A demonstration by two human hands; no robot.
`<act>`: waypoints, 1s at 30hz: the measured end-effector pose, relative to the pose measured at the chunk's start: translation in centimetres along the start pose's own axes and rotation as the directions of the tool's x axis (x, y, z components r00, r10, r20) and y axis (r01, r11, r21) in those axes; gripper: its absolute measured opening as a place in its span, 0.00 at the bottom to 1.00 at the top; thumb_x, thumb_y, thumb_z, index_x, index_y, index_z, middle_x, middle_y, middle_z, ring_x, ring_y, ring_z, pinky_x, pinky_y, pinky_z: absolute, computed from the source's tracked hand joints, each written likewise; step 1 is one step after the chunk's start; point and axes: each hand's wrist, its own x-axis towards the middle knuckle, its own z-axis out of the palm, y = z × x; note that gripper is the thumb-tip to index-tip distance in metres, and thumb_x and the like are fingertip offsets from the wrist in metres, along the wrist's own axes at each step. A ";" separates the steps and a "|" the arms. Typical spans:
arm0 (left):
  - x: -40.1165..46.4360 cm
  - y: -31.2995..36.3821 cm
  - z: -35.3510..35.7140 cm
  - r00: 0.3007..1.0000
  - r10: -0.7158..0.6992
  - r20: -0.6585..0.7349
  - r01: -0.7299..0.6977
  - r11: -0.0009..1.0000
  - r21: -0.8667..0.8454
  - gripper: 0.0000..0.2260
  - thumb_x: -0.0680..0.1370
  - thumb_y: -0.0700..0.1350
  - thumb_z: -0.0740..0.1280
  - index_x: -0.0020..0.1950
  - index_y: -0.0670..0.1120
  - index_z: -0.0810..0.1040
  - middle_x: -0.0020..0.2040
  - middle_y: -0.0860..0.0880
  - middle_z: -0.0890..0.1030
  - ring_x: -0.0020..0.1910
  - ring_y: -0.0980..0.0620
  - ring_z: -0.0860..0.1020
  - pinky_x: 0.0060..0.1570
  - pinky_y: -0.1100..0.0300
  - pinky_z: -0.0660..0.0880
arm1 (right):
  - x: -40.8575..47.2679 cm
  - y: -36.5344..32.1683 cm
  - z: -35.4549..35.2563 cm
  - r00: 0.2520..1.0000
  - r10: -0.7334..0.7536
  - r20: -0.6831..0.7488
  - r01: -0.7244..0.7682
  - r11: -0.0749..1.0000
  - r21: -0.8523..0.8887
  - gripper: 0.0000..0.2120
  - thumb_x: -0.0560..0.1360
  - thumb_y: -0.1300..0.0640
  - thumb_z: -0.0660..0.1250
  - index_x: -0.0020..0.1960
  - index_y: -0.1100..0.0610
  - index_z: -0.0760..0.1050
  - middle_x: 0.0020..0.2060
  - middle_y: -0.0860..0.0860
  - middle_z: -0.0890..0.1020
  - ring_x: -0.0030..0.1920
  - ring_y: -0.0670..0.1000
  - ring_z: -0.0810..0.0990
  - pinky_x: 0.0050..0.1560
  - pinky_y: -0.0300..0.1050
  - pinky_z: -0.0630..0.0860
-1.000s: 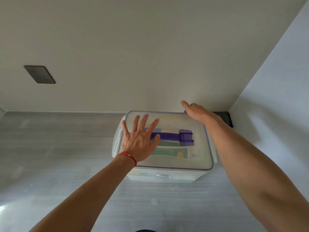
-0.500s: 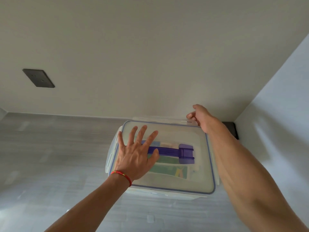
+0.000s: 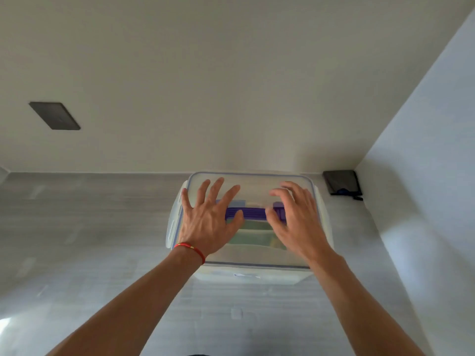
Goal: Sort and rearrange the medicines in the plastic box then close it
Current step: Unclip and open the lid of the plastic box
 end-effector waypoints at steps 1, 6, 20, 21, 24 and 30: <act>-0.1 0.1 -0.3 1.000 0.006 -0.011 -0.006 1.000 -0.018 0.26 0.77 0.65 0.54 0.75 0.63 0.64 0.79 0.50 0.63 0.78 0.45 0.59 0.74 0.30 0.50 | -1.8 -0.7 -0.3 0.999 -0.029 0.014 0.028 0.999 0.023 0.16 0.79 0.46 0.64 0.61 0.54 0.77 0.63 0.51 0.75 0.66 0.54 0.74 0.71 0.58 0.67; -2.2 -0.1 -1.2 0.952 0.231 -0.200 -0.285 0.908 -0.307 0.20 0.74 0.56 0.65 0.63 0.50 0.81 0.66 0.46 0.77 0.64 0.43 0.75 0.68 0.36 0.66 | -8.8 -3.2 -1.5 0.979 -0.116 0.166 0.134 0.986 -0.102 0.24 0.82 0.43 0.59 0.72 0.55 0.71 0.73 0.51 0.71 0.77 0.53 0.66 0.79 0.62 0.57; -5.7 -0.7 0.7 0.886 0.435 0.162 -0.461 0.865 0.196 0.59 0.61 0.80 0.59 0.82 0.53 0.40 0.82 0.38 0.48 0.82 0.38 0.48 0.74 0.31 0.49 | -12.7 -8.7 -0.4 0.370 0.695 0.616 -0.239 -0.570 0.786 0.22 0.76 0.49 0.74 0.62 0.61 0.73 0.55 0.62 0.81 0.55 0.61 0.87 0.56 0.66 0.82; -5.6 -0.7 0.7 0.885 0.439 0.157 -0.463 0.864 0.196 0.59 0.61 0.80 0.60 0.82 0.53 0.40 0.82 0.38 0.48 0.82 0.38 0.47 0.74 0.31 0.49 | -12.4 -8.8 -0.3 0.364 0.693 0.622 -0.215 -0.587 0.780 0.23 0.75 0.49 0.75 0.62 0.62 0.73 0.53 0.61 0.81 0.52 0.60 0.87 0.55 0.66 0.82; -5.6 -0.8 0.8 0.882 0.443 0.159 -0.467 0.864 0.186 0.60 0.60 0.80 0.61 0.82 0.53 0.40 0.82 0.39 0.46 0.82 0.39 0.45 0.74 0.31 0.47 | -11.9 -9.3 0.4 0.365 0.714 0.597 -0.205 -0.564 0.800 0.16 0.77 0.50 0.73 0.52 0.62 0.73 0.41 0.57 0.78 0.46 0.56 0.84 0.55 0.63 0.83; -5.6 -0.6 0.4 0.878 0.441 0.188 -0.470 0.869 0.155 0.58 0.62 0.78 0.59 0.81 0.54 0.36 0.82 0.39 0.42 0.81 0.39 0.41 0.75 0.31 0.44 | -11.5 -9.7 1.1 0.363 0.790 0.493 -0.190 -0.456 0.870 0.14 0.81 0.53 0.69 0.41 0.60 0.73 0.32 0.55 0.75 0.37 0.51 0.79 0.46 0.52 0.85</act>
